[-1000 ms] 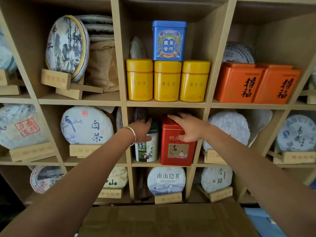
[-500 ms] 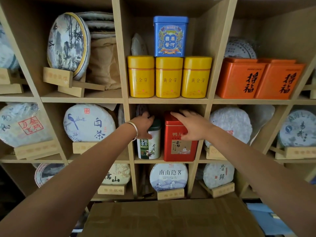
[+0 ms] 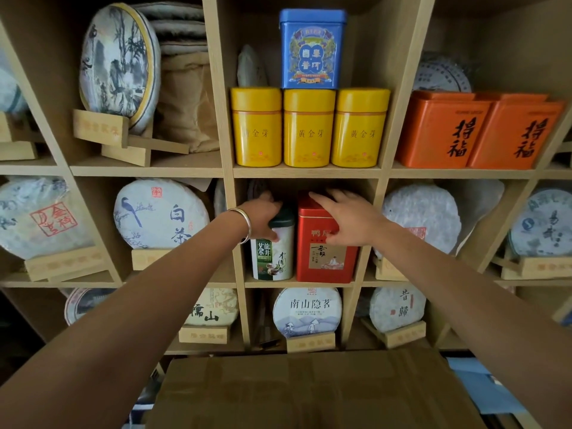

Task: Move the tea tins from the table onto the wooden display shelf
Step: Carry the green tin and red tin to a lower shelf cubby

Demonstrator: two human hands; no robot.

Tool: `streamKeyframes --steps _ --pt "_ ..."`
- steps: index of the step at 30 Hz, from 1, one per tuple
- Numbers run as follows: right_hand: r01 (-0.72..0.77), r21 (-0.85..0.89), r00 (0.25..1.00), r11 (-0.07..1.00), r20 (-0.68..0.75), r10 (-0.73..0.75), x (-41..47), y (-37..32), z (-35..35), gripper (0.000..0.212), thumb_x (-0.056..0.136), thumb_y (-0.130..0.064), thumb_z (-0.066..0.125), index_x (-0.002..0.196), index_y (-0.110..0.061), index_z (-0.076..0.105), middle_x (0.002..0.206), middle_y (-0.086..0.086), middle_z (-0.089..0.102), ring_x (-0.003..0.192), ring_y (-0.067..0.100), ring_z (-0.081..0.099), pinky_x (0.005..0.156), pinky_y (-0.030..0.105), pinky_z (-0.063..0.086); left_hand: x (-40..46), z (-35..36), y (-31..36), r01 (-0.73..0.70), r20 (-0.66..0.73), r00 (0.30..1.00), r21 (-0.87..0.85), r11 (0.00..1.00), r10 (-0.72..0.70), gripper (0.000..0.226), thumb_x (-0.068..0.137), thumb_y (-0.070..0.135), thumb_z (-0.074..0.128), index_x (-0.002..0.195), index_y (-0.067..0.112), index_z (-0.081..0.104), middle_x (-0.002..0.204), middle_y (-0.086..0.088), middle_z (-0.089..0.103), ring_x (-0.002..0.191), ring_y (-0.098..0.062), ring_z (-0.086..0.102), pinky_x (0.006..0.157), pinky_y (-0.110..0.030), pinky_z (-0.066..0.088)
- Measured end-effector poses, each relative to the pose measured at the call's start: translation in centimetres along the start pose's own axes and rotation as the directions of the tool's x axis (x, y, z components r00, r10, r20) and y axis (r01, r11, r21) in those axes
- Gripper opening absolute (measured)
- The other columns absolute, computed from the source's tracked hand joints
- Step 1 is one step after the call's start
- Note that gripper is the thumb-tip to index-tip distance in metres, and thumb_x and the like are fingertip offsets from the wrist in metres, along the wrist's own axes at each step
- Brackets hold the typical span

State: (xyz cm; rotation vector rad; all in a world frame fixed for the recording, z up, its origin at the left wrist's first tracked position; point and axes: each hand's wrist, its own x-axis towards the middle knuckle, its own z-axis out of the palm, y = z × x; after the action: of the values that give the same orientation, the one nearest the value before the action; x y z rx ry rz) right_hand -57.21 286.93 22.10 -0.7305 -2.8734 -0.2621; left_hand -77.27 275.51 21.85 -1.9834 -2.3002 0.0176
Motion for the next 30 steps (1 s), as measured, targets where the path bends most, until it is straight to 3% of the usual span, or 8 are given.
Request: streamKeyframes --steps 30 --pt "0.037 -0.001 0.999 0.999 0.002 -0.037 -0.02 0.44 -0.18 0.107 0.069 -0.047 0.074 0.153 -0.031 0.01 0.15 0.016 0.029 0.135 0.036 0.032 0.111 0.044 0.031 -0.44 0.38 0.02 -0.004 -0.043 0.999 -0.044 0.999 0.002 0.086 0.075 0.04 0.076 0.143 0.009 0.035 0.134 -0.019 0.04 0.117 -0.033 0.049 0.097 -0.035 0.045"
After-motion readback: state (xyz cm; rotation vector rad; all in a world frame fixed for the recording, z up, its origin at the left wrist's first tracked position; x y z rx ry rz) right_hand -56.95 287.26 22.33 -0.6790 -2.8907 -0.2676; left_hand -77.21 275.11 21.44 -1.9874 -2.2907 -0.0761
